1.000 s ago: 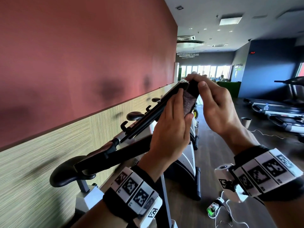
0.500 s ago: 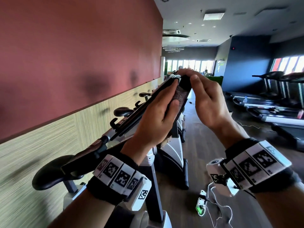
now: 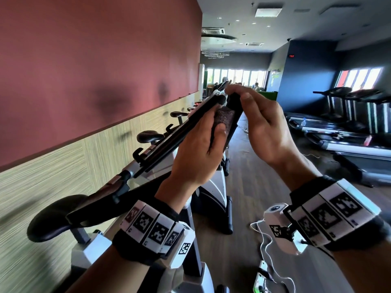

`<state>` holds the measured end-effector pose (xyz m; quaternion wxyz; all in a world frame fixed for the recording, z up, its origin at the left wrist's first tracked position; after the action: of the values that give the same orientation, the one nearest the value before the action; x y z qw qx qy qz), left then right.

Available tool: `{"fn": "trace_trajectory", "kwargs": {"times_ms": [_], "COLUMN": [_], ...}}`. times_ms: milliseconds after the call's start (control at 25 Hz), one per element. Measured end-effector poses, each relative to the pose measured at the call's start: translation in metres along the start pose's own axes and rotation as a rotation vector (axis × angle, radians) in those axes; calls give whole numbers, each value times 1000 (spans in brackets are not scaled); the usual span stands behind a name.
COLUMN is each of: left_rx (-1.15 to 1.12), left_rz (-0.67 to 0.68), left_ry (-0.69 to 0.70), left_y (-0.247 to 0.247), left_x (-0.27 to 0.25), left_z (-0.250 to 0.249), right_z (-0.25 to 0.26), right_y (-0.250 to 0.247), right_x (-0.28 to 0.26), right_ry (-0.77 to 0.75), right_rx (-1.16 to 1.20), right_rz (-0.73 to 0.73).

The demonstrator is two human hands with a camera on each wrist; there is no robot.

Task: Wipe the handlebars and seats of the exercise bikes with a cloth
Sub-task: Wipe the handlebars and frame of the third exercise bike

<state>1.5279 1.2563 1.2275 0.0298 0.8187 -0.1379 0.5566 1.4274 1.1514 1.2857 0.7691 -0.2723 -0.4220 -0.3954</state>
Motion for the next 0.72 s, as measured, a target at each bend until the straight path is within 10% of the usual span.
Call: {"fn": "trace_trajectory", "kwargs": {"times_ms": [720], "left_rx": [113], "left_rz": [-24], "left_ry": [-65], "left_y": [-1], "left_x": [-4], "left_z": [-13], "right_z": [8], "right_y": [-6], "right_x": [4], "right_ry": [-13], "right_rx": [-143], "right_rz": [59]}}
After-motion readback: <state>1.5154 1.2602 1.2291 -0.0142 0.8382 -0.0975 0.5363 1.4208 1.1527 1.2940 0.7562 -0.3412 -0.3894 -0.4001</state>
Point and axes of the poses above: each hand's wrist, its own x-axis towards the middle knuckle, its own y-axis out of the palm, z = x × y, the point moved 3 cm from there along x, towards the middle knuckle, and after that the axes turned 11 degrees about -z, right-handed, at the moved point
